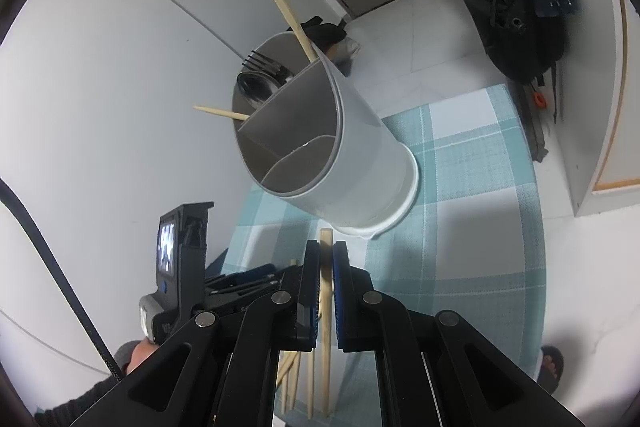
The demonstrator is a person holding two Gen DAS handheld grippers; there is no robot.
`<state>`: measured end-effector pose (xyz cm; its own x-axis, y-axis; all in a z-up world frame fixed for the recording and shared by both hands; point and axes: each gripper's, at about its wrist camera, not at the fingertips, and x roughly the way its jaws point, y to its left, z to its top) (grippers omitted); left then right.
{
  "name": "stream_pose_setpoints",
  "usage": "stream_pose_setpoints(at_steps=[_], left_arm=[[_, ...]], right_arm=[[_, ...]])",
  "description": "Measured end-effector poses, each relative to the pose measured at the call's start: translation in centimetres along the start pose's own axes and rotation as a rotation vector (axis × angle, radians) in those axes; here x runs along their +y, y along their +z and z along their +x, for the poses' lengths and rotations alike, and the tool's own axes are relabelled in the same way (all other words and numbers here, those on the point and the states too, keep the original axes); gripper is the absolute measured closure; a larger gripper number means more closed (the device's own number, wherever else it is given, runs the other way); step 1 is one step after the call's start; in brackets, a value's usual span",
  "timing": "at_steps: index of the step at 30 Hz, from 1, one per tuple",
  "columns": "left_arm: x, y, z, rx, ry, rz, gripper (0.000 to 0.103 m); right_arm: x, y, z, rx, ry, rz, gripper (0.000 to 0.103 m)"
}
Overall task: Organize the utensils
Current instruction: 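Lift the chopstick with the right gripper while the left gripper grasps another chopstick, then carry both held chopsticks up over the white holder's opening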
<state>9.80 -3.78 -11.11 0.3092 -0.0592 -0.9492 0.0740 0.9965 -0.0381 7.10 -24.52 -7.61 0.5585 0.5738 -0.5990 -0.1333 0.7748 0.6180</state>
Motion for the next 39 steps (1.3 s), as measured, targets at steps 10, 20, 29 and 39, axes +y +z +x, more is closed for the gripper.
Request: stream_pose_setpoints(at_steps=[10,20,29,39], left_arm=[[2.2,1.2,-0.9,-0.068,-0.047,-0.161,0.1],[4.3,0.1,-9.9,-0.406,-0.118,-0.195,0.1],[4.5,-1.1,-13.0,-0.562,-0.116,-0.139,0.1],[4.0,-2.3,-14.3,-0.548,-0.183,-0.119,0.101]], right_arm=[[0.5,0.2,-0.2,-0.019,-0.016,-0.026,0.098],[2.3,-0.6,-1.1,-0.078,-0.046,-0.096,0.098],[5.0,-1.8,-3.4,-0.222,-0.114,-0.197,0.098],[6.7,-2.4,-4.9,-0.29,-0.173,-0.234,0.098]])
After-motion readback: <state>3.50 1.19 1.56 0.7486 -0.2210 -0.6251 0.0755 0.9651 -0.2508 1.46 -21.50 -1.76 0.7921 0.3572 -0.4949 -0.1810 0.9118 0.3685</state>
